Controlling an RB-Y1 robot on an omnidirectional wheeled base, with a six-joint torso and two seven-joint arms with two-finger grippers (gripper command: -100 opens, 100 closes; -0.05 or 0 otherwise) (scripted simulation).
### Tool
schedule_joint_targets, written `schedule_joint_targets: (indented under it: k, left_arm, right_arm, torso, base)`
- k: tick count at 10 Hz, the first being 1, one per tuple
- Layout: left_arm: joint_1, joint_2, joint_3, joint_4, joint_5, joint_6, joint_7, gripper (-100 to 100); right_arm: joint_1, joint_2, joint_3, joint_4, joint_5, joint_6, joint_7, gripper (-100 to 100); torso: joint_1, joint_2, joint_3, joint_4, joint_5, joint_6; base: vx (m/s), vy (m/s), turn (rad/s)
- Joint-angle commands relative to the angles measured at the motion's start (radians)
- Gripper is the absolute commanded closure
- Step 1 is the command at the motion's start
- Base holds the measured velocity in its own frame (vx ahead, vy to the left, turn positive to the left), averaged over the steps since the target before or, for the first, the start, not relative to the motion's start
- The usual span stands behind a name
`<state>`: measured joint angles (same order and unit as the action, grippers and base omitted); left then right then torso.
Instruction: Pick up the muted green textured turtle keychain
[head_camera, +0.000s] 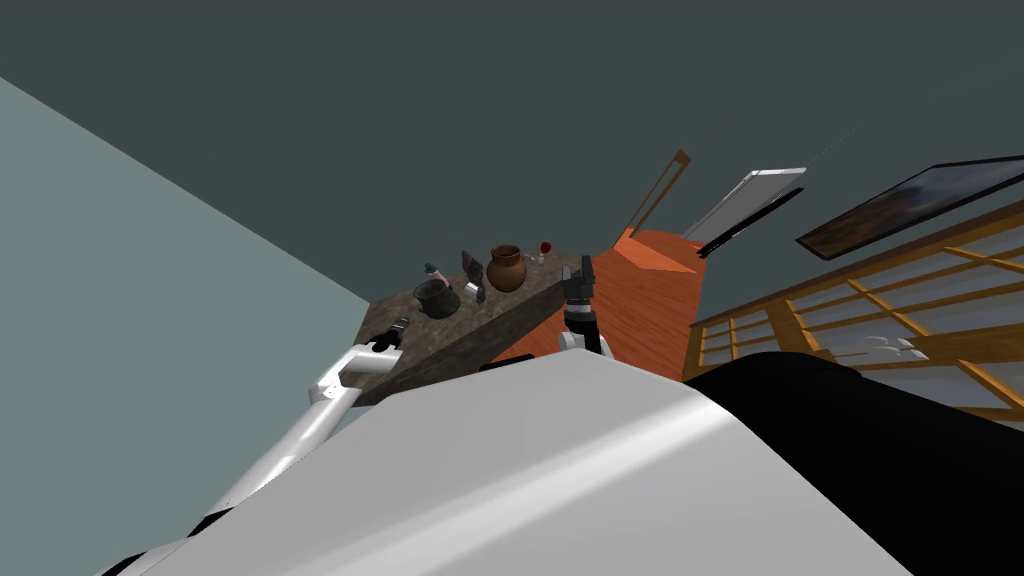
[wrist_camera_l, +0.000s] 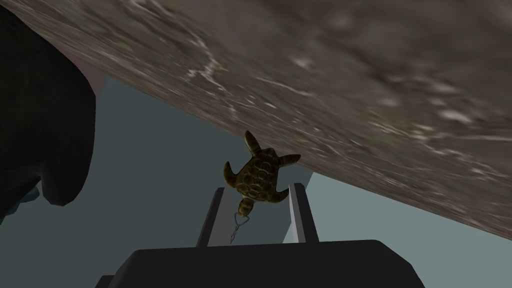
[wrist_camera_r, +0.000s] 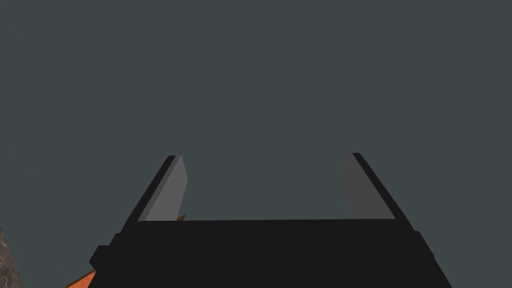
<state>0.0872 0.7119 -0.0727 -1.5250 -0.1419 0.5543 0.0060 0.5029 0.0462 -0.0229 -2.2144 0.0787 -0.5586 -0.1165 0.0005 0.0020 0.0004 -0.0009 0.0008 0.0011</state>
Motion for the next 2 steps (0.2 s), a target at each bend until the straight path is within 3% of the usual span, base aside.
schedule_joint_targets:
  k: [1, 2]
  left_arm:
    - [0.0, 0.0, 0.0, 0.0, 0.0, 0.0, 0.0, 100]
    - [0.001, 0.0, -0.001, -0.002, 0.001, 0.002, 0.001, 0]
  right_arm:
    - [0.0, 0.0, 0.0, 0.0, 0.0, 0.0, 0.0, 0]
    - [0.0, 0.0, 0.0, 0.0, 0.0, 0.0, 0.0, 0]
  torso:
    - [0.0, 0.0, 0.0, 0.0, 0.0, 0.0]
    - [0.0, 0.0, 0.0, 0.0, 0.0, 0.0]
  base:
    - [-0.022, -0.007, 0.002]
    - [0.0, 0.0, 0.0]
